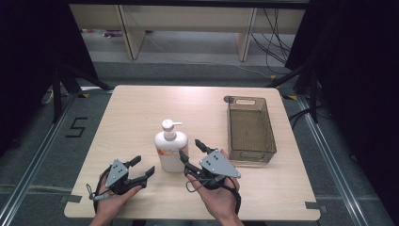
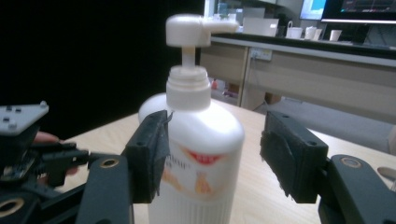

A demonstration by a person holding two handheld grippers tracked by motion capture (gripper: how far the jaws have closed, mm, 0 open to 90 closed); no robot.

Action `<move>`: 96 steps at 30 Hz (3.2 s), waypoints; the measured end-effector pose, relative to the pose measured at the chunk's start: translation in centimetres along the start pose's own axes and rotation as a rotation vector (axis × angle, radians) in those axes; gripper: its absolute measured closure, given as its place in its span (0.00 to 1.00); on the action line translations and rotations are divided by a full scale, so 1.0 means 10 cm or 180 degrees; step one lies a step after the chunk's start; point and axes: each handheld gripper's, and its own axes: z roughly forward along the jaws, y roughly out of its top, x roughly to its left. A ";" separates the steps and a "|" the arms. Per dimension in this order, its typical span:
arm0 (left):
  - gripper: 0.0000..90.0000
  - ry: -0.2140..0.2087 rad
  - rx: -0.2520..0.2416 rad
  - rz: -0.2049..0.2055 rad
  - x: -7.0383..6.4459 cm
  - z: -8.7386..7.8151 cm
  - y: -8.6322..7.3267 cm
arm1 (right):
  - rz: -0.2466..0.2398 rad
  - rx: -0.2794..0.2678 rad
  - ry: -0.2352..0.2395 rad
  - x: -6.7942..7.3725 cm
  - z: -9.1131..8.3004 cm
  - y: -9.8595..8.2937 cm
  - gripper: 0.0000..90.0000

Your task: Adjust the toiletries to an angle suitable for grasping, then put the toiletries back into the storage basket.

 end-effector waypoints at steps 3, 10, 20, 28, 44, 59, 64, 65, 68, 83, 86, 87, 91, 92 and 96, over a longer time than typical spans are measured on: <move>0.32 0.0008 0.0001 0.0039 -0.01 0.00 0.00 | -0.0070 -0.0041 -0.0068 0.00 0.04 0.05 0.49; 0.32 0.0036 0.0005 0.0036 -0.02 0.00 0.00 | -0.0012 0.0004 -0.0126 0.04 0.07 0.07 0.50; 0.32 0.0056 -0.0001 0.0040 -0.02 0.00 0.00 | 0.0090 0.0013 -0.0150 0.10 0.21 0.13 0.52; 0.31 0.0069 -0.0005 0.0032 -0.02 -0.01 0.00 | 0.0001 -0.0057 -0.0153 0.22 0.36 0.26 0.54; 0.31 0.0072 0.0006 0.0017 -0.01 -0.01 0.00 | -0.0151 0.0042 -0.0371 0.31 0.62 0.34 0.55; 0.31 0.0042 0.0020 -0.0016 0.00 -0.01 0.00 | 0.0067 0.0134 -0.0448 0.28 0.72 0.42 0.60; 0.31 -0.0006 -0.0057 0.0005 0.02 0.01 0.00 | -0.0009 0.0108 -0.0459 0.30 0.74 0.42 0.66; 0.31 -0.0003 -0.0059 -0.0007 0.02 0.01 -0.01 | 0.0047 0.0152 -0.0468 0.32 0.73 0.43 0.66; 0.31 -0.0003 -0.0050 0.0001 0.03 0.00 0.00 | 0.0097 0.0164 -0.0430 0.31 0.73 0.43 0.67; 0.31 0.0032 -0.0002 -0.0055 0.03 -0.02 -0.01 | 0.0002 0.0005 -0.0276 0.19 0.54 0.50 0.67; 0.31 0.0033 -0.0014 -0.0051 0.02 -0.02 -0.01 | 0.0000 -0.0023 -0.0257 0.16 0.50 0.52 0.67; 0.31 0.0040 0.0000 -0.0051 0.02 -0.02 -0.01 | 0.0009 -0.0028 -0.0274 0.16 0.48 0.53 0.67; 0.31 0.0040 -0.0002 -0.0056 0.02 -0.02 -0.01 | -0.0009 -0.0055 -0.0292 0.09 0.38 0.57 0.67; 0.31 0.0003 -0.0052 -0.0013 0.03 -0.01 -0.01 | 0.0027 -0.0073 -0.0299 0.08 0.35 0.58 0.67; 0.31 0.0009 -0.0053 -0.0023 0.03 -0.01 -0.01 | 0.0012 -0.0096 -0.0338 0.00 0.27 0.62 0.67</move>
